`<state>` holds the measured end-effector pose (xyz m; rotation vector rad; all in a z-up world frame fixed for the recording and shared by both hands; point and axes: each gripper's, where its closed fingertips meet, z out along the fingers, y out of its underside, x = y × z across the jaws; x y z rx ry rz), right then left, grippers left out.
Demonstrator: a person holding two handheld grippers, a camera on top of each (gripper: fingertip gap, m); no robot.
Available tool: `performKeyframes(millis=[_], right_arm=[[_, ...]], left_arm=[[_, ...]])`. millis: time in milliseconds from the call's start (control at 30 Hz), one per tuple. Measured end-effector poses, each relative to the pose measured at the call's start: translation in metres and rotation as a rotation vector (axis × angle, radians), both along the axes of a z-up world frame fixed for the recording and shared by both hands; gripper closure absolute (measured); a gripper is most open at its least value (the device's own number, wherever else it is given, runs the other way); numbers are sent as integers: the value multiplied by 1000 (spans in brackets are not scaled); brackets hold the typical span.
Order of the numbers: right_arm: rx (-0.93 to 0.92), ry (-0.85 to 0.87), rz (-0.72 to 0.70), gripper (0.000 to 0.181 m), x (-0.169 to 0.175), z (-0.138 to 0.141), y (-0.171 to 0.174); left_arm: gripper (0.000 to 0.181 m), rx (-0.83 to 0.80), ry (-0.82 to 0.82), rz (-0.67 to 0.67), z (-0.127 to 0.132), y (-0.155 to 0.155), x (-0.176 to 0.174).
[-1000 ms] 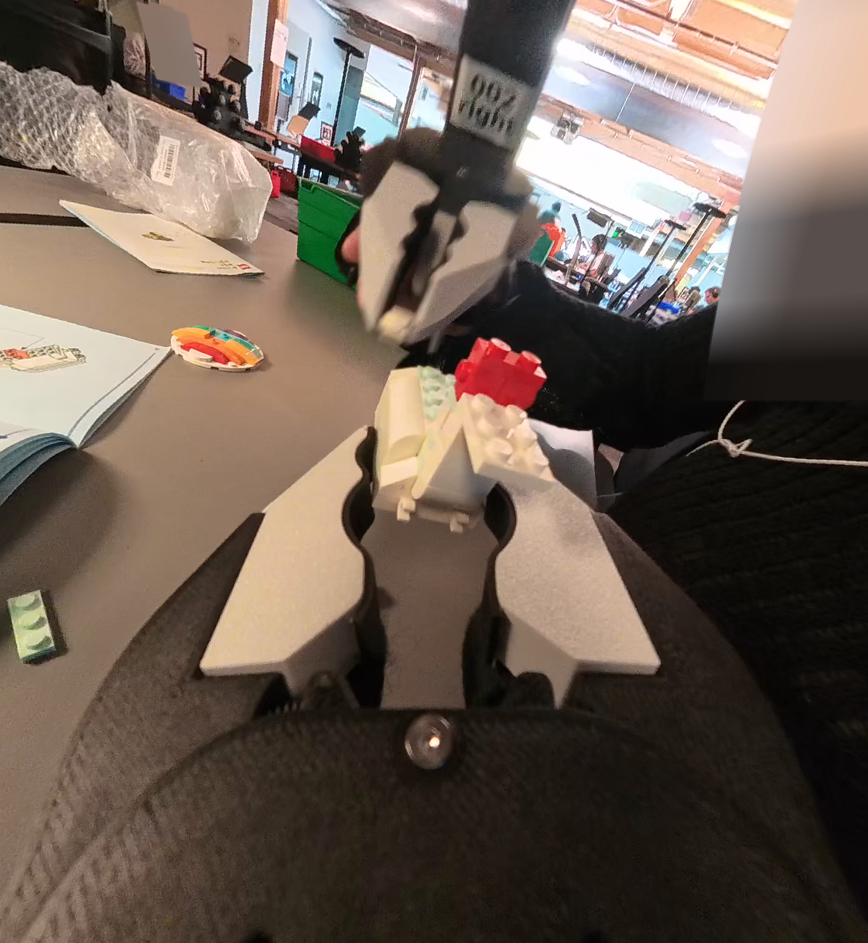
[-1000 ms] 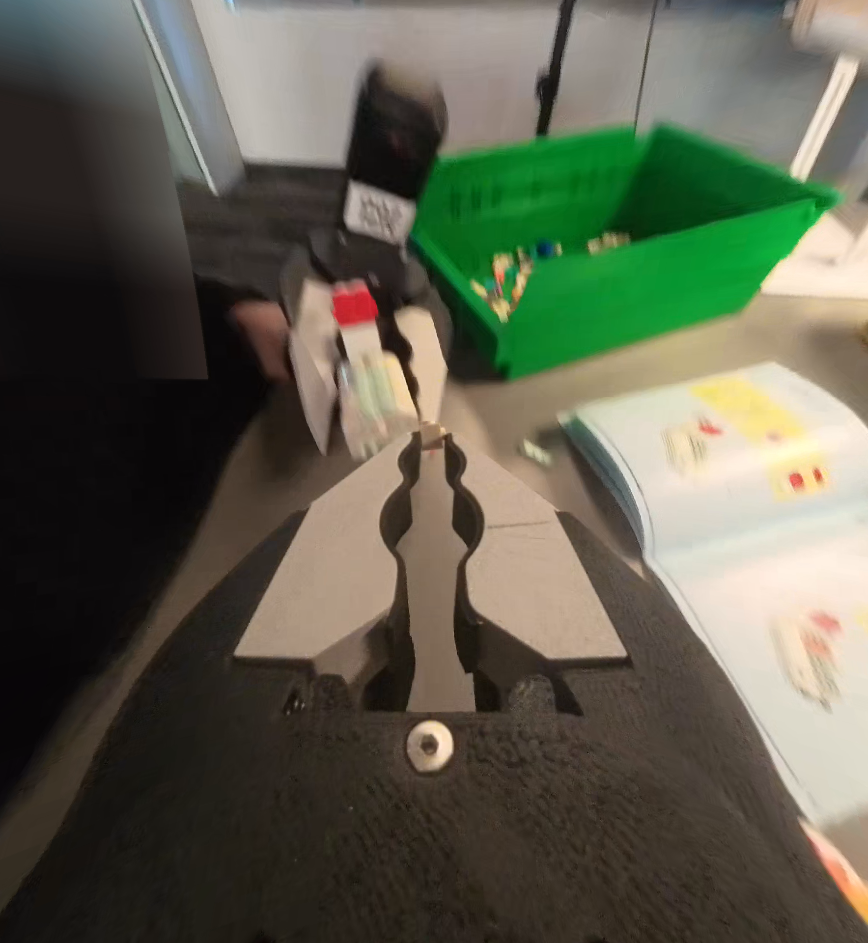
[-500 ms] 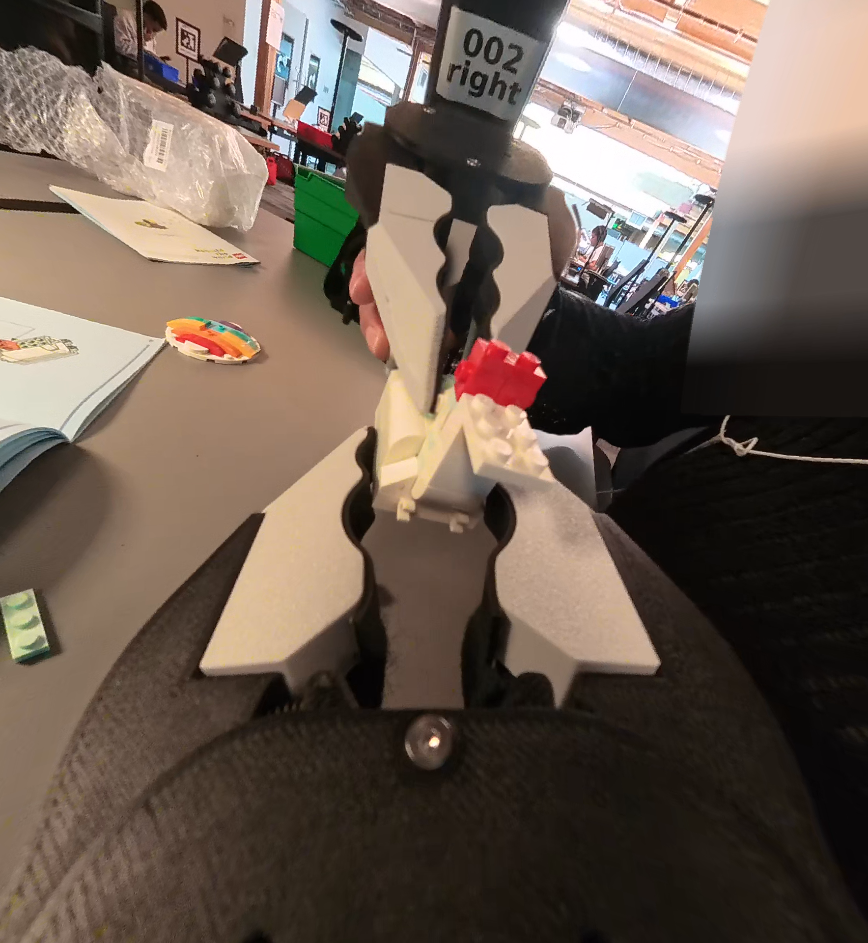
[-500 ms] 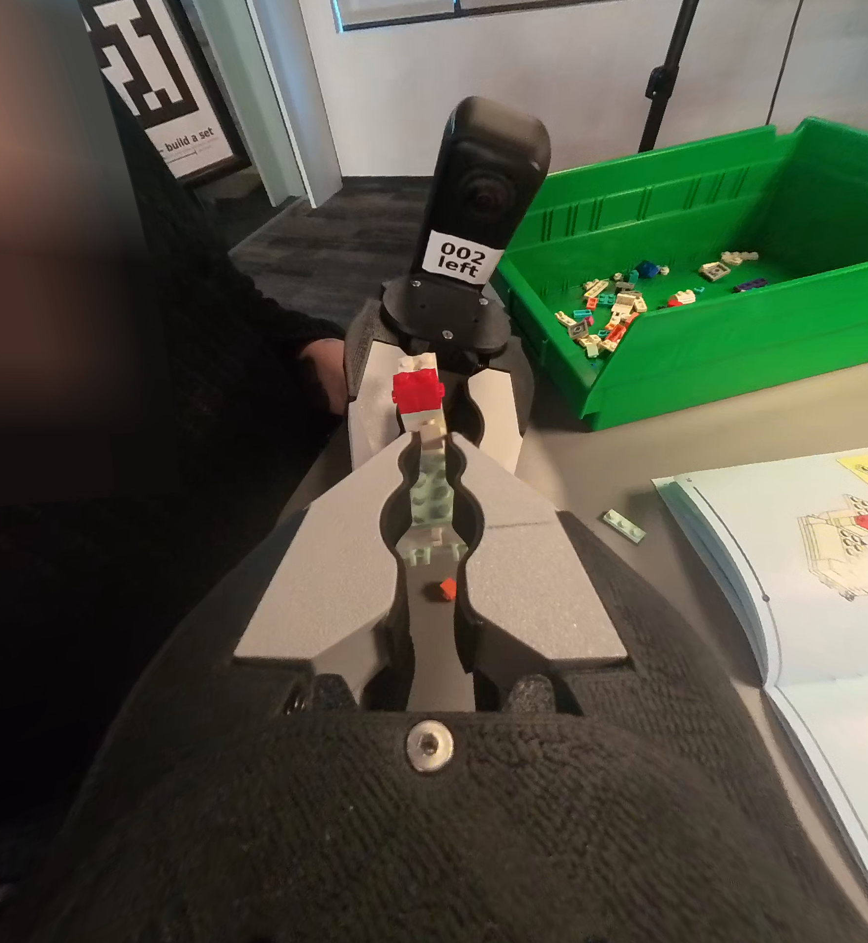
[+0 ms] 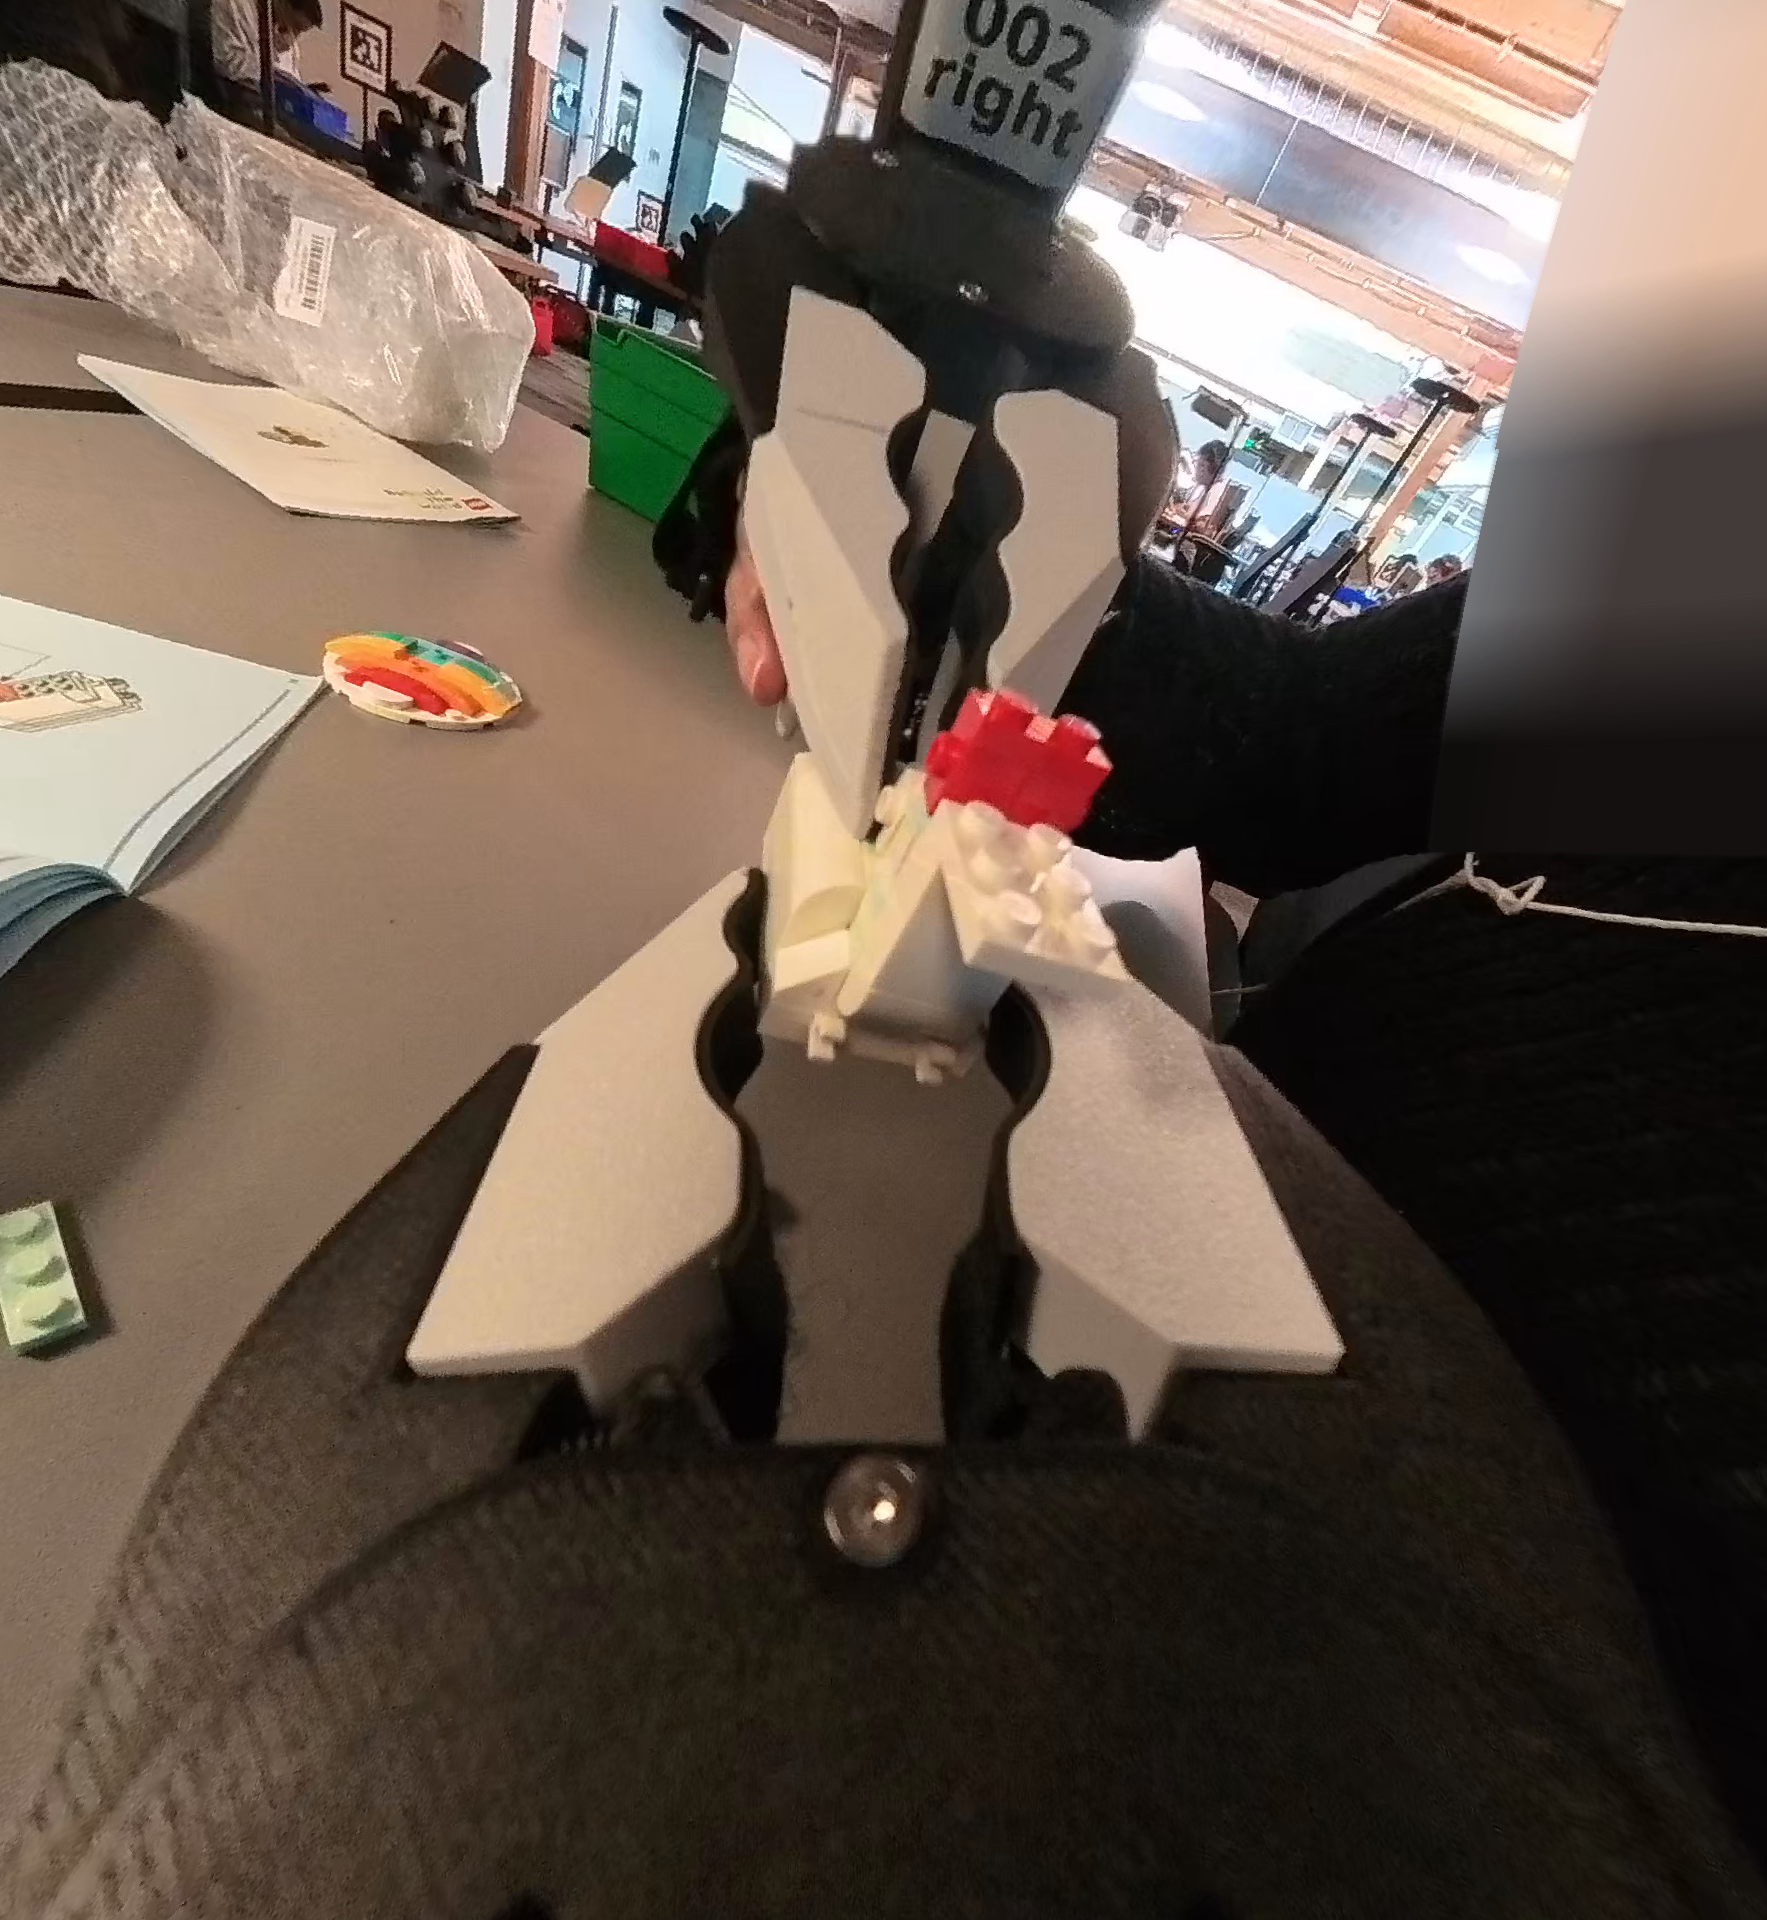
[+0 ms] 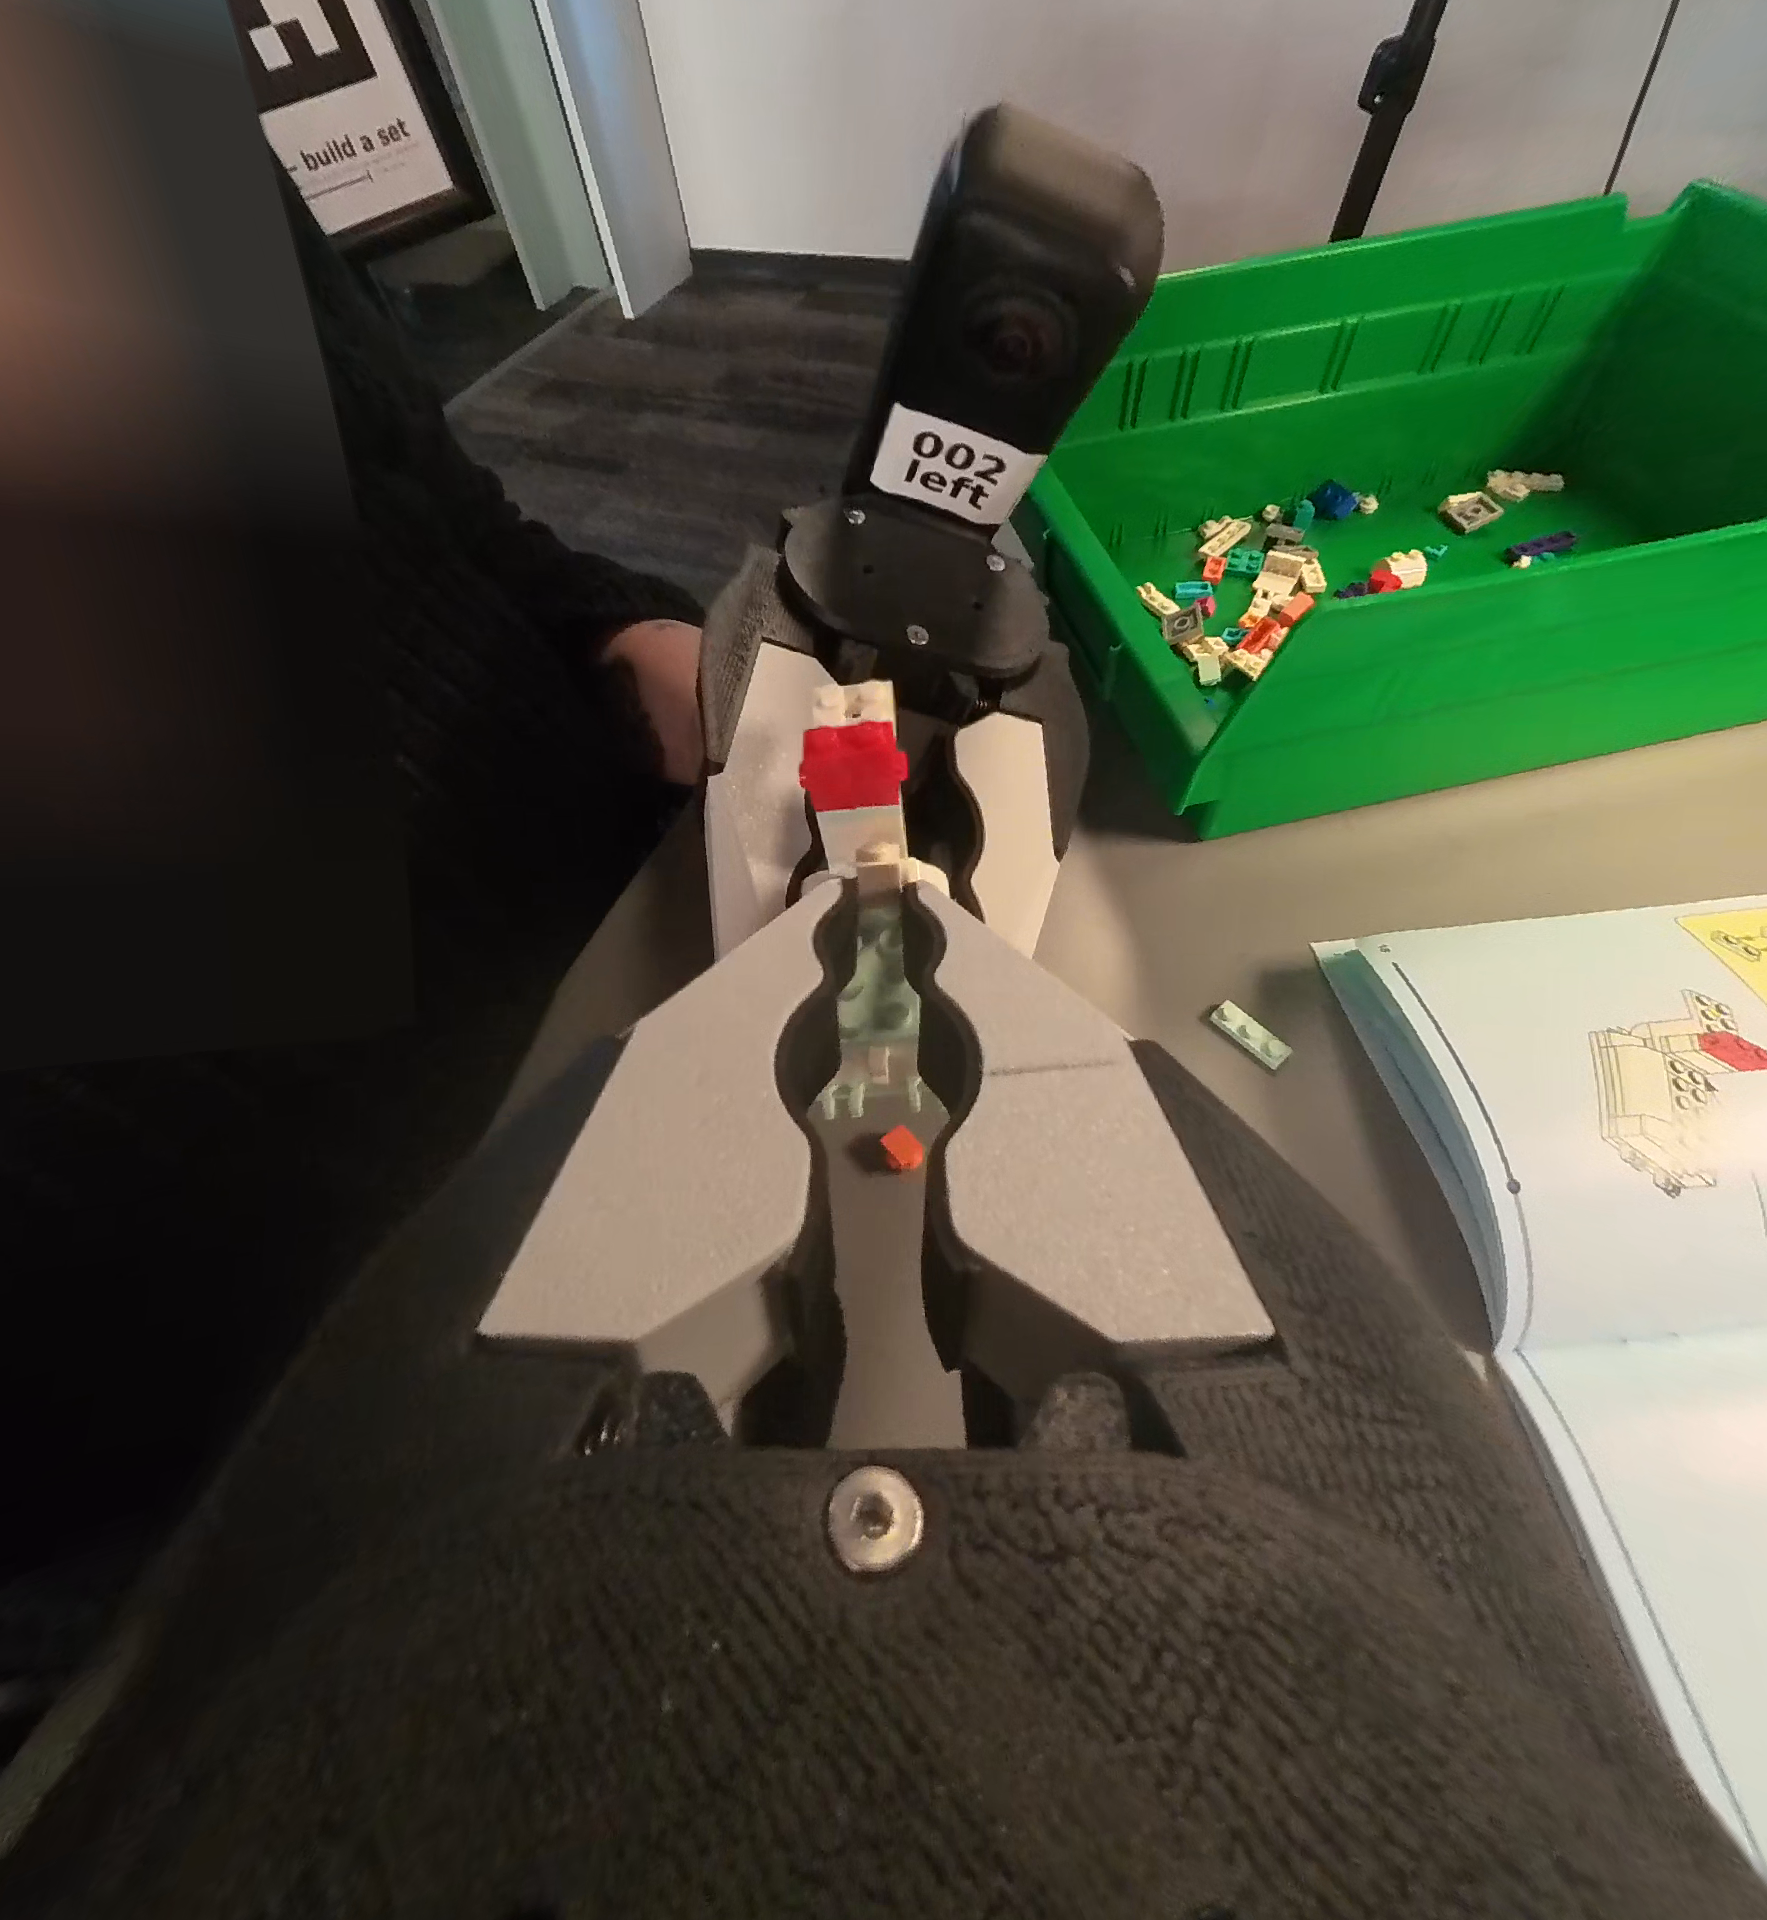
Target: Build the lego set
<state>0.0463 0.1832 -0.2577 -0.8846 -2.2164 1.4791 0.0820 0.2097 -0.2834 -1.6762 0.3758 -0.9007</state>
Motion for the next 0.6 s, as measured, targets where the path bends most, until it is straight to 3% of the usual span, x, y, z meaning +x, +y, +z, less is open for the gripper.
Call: performKeyframes(millis=[600], right_arm=[[11, -29, 32, 172, -2, -1, -3]], left_arm=[[142, 11, 11, -8, 0, -1, 2]])
